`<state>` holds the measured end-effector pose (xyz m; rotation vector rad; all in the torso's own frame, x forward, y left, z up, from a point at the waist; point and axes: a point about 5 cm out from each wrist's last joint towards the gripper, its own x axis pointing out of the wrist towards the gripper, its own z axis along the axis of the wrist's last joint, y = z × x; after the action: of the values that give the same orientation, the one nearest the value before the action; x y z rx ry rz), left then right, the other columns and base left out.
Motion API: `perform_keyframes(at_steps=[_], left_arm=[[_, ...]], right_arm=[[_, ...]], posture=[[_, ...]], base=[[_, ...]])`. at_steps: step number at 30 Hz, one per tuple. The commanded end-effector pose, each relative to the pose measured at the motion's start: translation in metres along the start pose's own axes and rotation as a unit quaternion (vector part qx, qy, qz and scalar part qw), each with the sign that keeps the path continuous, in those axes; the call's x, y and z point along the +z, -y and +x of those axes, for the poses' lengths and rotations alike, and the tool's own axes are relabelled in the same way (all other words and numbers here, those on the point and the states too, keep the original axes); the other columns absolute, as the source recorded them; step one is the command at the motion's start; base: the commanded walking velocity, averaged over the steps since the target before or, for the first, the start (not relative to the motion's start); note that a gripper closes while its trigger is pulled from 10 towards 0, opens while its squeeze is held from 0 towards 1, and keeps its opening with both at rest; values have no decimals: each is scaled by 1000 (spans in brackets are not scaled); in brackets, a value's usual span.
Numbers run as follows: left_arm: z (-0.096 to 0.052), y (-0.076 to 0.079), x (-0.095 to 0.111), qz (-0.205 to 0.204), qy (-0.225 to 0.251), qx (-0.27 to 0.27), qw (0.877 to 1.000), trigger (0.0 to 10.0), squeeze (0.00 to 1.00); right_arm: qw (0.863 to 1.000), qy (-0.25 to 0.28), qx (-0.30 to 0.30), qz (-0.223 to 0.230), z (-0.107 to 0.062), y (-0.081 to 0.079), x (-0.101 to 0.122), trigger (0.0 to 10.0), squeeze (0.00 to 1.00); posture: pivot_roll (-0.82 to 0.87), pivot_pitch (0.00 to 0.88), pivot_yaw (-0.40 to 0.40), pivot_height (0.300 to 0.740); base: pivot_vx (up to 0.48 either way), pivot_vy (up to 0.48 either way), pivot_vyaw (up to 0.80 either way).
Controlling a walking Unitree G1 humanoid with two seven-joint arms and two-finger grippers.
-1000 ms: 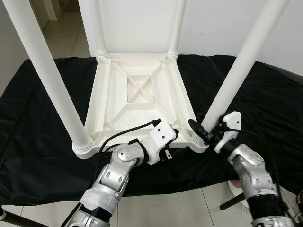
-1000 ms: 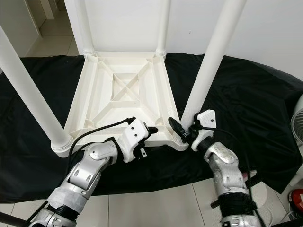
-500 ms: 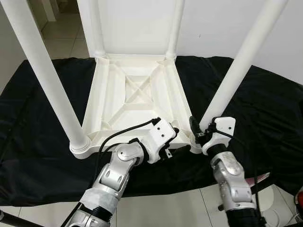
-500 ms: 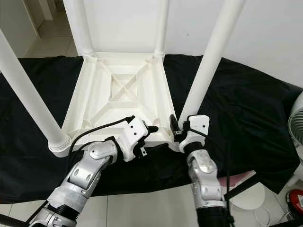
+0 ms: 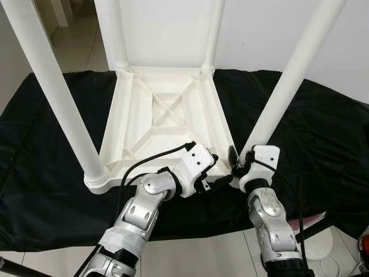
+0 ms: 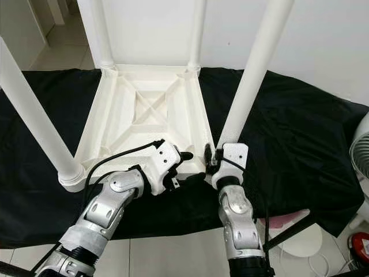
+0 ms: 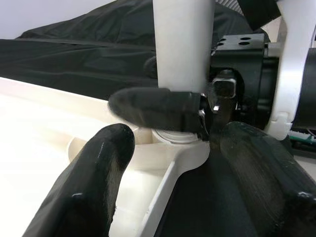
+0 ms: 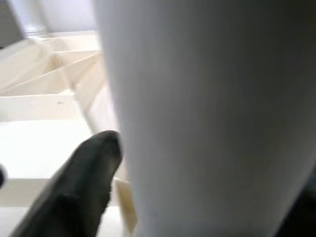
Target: Building children table
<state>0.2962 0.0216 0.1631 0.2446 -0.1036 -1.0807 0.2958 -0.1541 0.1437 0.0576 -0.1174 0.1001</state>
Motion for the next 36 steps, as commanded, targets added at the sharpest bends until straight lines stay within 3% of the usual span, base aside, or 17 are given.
perform_keyframes(at_steps=[1, 5, 6, 7, 11, 19, 20, 21, 22, 29, 36], left_arm=[[1, -7, 1, -7, 3, 56, 998, 10000, 0], [1, -7, 1, -18, 7, 60, 998, 10000, 0], [1, -7, 1, -20, 7, 61, 998, 10000, 0], [1, -8, 1, -19, 7, 61, 998, 10000, 0], [0, -7, 2, -22, 6, 46, 999, 10000, 0], [1, -5, 3, -16, 6, 33, 999, 10000, 0], [2, -5, 3, -14, 6, 32, 999, 10000, 0], [2, -5, 3, -14, 6, 32, 999, 10000, 0], [2, -6, 3, -13, 4, 33, 999, 10000, 0], [5, -7, 5, -14, 6, 35, 999, 10000, 0], [5, -7, 5, -19, 7, 37, 999, 10000, 0]], right_arm=[[999, 8, 34, 3, 3, 8, 7, 10000, 1000], [998, 11, 60, -6, 5, 14, 12, 10000, 1000], [997, 11, 80, -14, 5, 18, 14, 10000, 808], [994, 9, 104, -33, 5, 21, 15, 10000, 0], [979, -22, 190, -70, 4, 28, 12, 10000, 0], [961, -53, 257, -91, 6, 36, 4, 10000, 0], [959, -57, 261, -92, 6, 38, 2, 3569, 0], [959, -57, 261, -92, 6, 38, 2, 3569, 0], [960, -61, 257, -93, 8, 42, 0, 0, 0], [963, -63, 247, -89, 7, 45, -4, 0, 0], [976, -62, 193, -82, 6, 45, -8, 0, 0]], posture=[[4, 14, -27, 740], [9, 13, -29, 740], [11, 12, -30, 740], [13, 10, -31, 740], [13, 8, -24, 740], [12, 11, -17, 740], [12, 11, -17, 740], [12, 11, -17, 740], [9, 15, -17, 740], [4, 24, -16, 740], [-2, 32, -16, 740]], base=[[0, 0, 0], [0, 0, 0], [0, 0, 0], [0, 0, 0], [0, 0, 0], [0, 0, 0], [0, 0, 0], [0, 0, 0], [0, 0, 0], [0, 0, 0], [0, 0, 0]])
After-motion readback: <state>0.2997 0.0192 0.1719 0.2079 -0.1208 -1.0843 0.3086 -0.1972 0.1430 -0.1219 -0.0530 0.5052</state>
